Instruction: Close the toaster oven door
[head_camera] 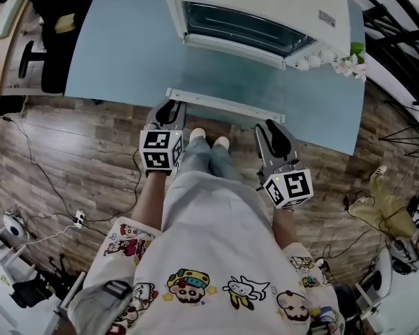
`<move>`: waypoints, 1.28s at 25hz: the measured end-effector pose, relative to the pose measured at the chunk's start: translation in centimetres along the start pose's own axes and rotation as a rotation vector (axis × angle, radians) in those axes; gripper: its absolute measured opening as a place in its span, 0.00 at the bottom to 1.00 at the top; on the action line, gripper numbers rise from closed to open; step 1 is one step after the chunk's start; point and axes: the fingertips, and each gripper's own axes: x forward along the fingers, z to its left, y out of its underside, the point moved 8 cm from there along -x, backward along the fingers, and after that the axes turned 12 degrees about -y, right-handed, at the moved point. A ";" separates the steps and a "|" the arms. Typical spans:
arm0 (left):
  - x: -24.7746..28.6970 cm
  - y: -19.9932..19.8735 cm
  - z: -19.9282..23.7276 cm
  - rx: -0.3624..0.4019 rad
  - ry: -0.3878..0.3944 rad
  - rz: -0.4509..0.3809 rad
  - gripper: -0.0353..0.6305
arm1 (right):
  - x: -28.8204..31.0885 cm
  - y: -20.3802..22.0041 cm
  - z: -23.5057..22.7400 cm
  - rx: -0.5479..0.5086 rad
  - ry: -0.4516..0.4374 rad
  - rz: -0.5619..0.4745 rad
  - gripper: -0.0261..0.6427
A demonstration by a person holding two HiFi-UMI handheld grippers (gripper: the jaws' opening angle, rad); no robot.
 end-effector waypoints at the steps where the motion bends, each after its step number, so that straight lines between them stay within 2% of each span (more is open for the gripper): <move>1: -0.2 -0.4 0.0 0.001 0.000 -0.005 0.17 | -0.1 -0.1 0.1 -0.002 -0.001 -0.005 0.22; 15: -1.6 -5.0 -0.4 -0.016 0.001 -0.053 0.17 | -1.2 -2.2 -0.5 -0.030 -0.001 -0.064 0.21; 32: -1.0 -12.1 -1.1 -0.024 0.007 -0.176 0.17 | -1.3 -4.5 -2.8 -0.046 0.030 -0.128 0.20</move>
